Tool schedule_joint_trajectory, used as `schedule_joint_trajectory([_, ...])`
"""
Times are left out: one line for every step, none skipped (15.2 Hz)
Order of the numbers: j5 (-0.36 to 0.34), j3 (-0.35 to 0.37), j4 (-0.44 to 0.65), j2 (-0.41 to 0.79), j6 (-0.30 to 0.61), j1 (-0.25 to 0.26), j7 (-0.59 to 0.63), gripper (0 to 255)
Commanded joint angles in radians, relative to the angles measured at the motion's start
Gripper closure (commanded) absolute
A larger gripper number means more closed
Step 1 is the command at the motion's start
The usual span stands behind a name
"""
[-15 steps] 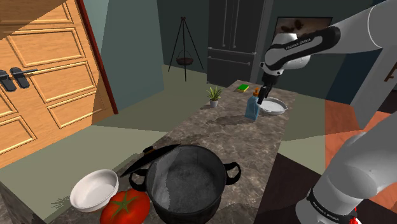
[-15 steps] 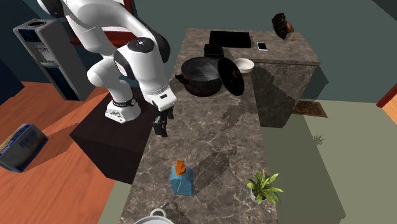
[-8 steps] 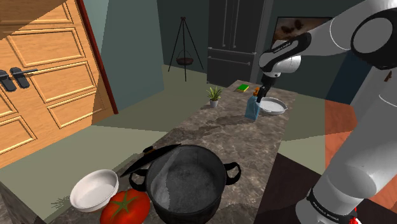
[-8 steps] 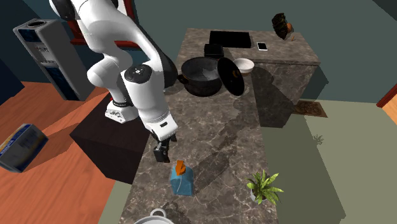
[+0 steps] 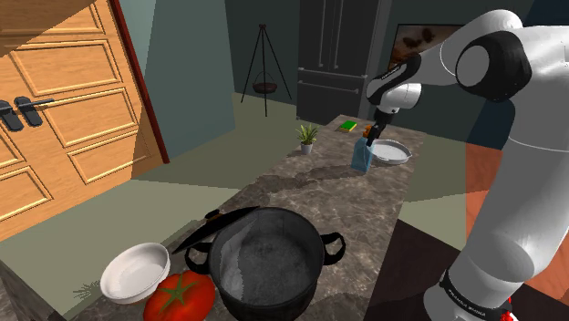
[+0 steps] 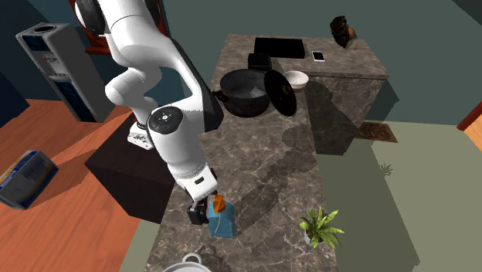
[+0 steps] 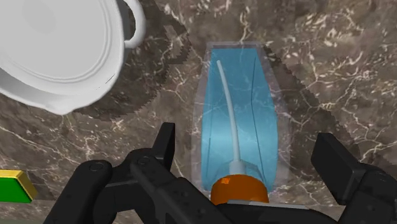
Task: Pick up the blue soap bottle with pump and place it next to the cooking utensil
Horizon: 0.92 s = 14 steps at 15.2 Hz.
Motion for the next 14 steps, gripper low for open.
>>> schedule_joint_trajectory([0.020, 0.005, -0.002, 0.022, 0.021, -0.005, -0.016, 0])
schedule_joint_trajectory([0.029, 0.008, -0.004, 0.032, 0.031, -0.007, -0.022, 0])
schedule_joint_trajectory([0.037, 0.011, -0.005, 0.043, 0.041, -0.009, -0.027, 0])
schedule_joint_trajectory([0.051, 0.016, -0.007, 0.059, 0.056, -0.012, -0.036, 0])
schedule_joint_trajectory([0.051, 0.016, -0.007, 0.059, 0.056, -0.012, -0.036, 0])
schedule_joint_trajectory([0.051, 0.016, -0.007, 0.059, 0.056, -0.012, -0.036, 0])
schedule_joint_trajectory([0.051, 0.016, -0.007, 0.059, 0.056, -0.012, -0.036, 0])
schedule_joint_trajectory([0.051, 0.016, -0.007, 0.059, 0.056, -0.012, -0.036, 0])
schedule_joint_trajectory([0.051, 0.016, -0.007, 0.059, 0.056, -0.012, -0.036, 0])
schedule_joint_trajectory([0.051, 0.016, -0.007, 0.059, 0.056, -0.012, -0.036, 0])
schedule_joint_trajectory([0.051, 0.016, -0.007, 0.059, 0.056, -0.012, -0.036, 0])
schedule_joint_trajectory([0.051, 0.016, -0.007, 0.059, 0.056, -0.012, -0.036, 0])
schedule_joint_trajectory([0.051, 0.016, -0.007, 0.059, 0.056, -0.012, -0.036, 255])
schedule_joint_trajectory([0.051, 0.016, -0.007, 0.059, 0.056, -0.012, -0.036, 255])
